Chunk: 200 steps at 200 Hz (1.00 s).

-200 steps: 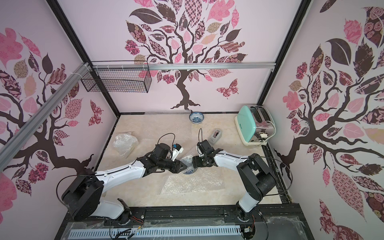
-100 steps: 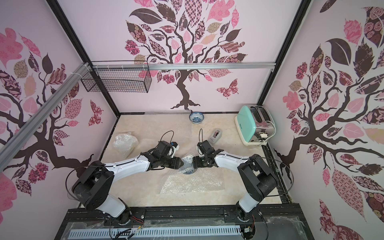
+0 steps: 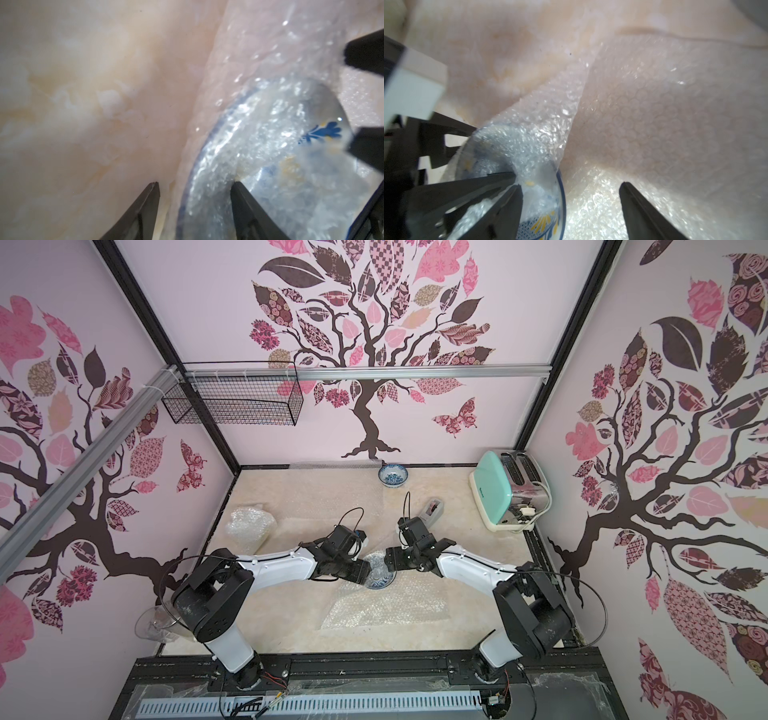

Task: Wrap bowls in bubble wrap
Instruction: Wrap the bowl in bubble wrap.

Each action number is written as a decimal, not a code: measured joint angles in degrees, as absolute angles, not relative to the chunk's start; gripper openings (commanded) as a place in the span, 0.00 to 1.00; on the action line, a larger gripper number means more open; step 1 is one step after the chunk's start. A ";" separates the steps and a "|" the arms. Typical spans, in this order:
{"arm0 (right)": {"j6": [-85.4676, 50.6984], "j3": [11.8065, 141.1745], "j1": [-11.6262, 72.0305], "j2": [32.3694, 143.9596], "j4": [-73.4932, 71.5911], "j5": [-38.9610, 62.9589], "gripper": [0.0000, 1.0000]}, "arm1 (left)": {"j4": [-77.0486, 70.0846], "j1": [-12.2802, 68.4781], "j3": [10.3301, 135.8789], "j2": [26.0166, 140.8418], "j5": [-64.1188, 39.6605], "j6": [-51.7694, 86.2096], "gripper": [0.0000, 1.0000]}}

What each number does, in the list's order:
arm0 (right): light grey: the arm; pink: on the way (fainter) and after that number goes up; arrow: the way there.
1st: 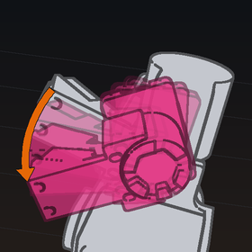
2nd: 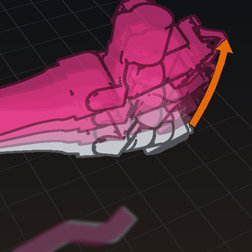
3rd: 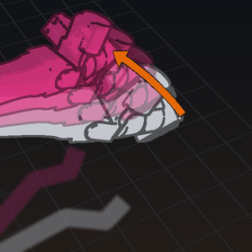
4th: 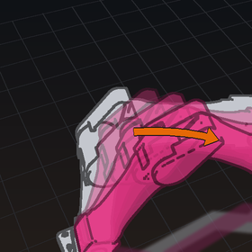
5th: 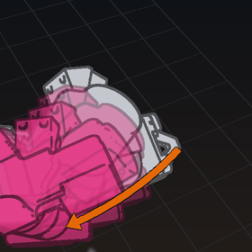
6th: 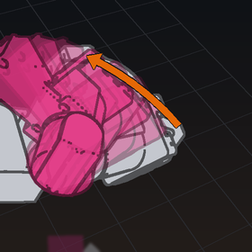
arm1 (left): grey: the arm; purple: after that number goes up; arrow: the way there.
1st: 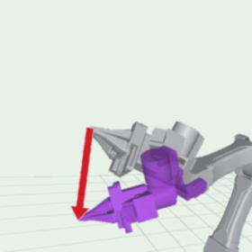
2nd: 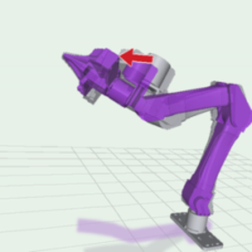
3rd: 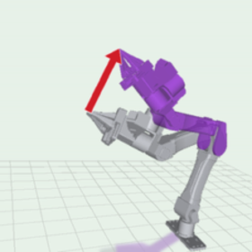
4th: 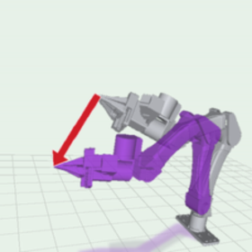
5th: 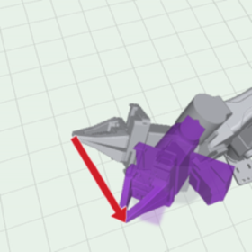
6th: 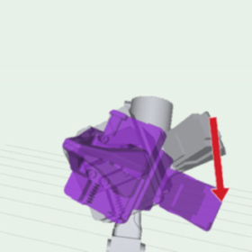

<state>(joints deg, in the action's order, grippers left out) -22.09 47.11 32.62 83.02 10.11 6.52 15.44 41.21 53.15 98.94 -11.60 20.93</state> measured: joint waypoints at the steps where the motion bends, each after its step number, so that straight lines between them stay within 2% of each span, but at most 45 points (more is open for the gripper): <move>1: -22.22 47.07 32.36 82.72 9.91 6.39 0.90 | 15.46 41.21 53.17 98.94 -11.55 20.93 0.61; 40: -24.67 44.49 21.28 80.55 4.01 4.14 0.87 | 16.62 41.30 53.58 98.94 -10.11 20.67 0.59; 68: -26.00 45.19 15.51 86.04 2.74 2.74 0.84 | 17.69 41.30 53.95 98.96 -9.34 20.05 0.59; 102: -27.11 46.87 13.34 93.60 2.70 2.02 0.81 | 18.37 41.30 54.33 99.15 -9.06 19.42 0.59; 136: -27.55 47.68 13.37 96.38 1.30 3.75 0.60 | 19.03 41.30 55.55 100.03 -8.95 19.20 0.59; 165: -28.86 45.95 13.32 95.77 -0.03 8.51 0.33 | 19.03 41.30 55.88 100.33 -8.84 19.22 0.59; 180: -28.80 44.34 13.43 93.93 0.14 11.00 0.24 | 18.98 41.30 56.03 100.47 -8.84 19.22 0.59; 200: -29.06 41.95 13.47 88.97 0.49 13.50 0.16 | 18.90 41.30 56.05 100.53 -8.84 19.25 0.59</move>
<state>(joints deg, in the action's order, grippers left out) -29.06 41.95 13.47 88.97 0.49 13.50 18.90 41.30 56.05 100.53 -8.84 19.25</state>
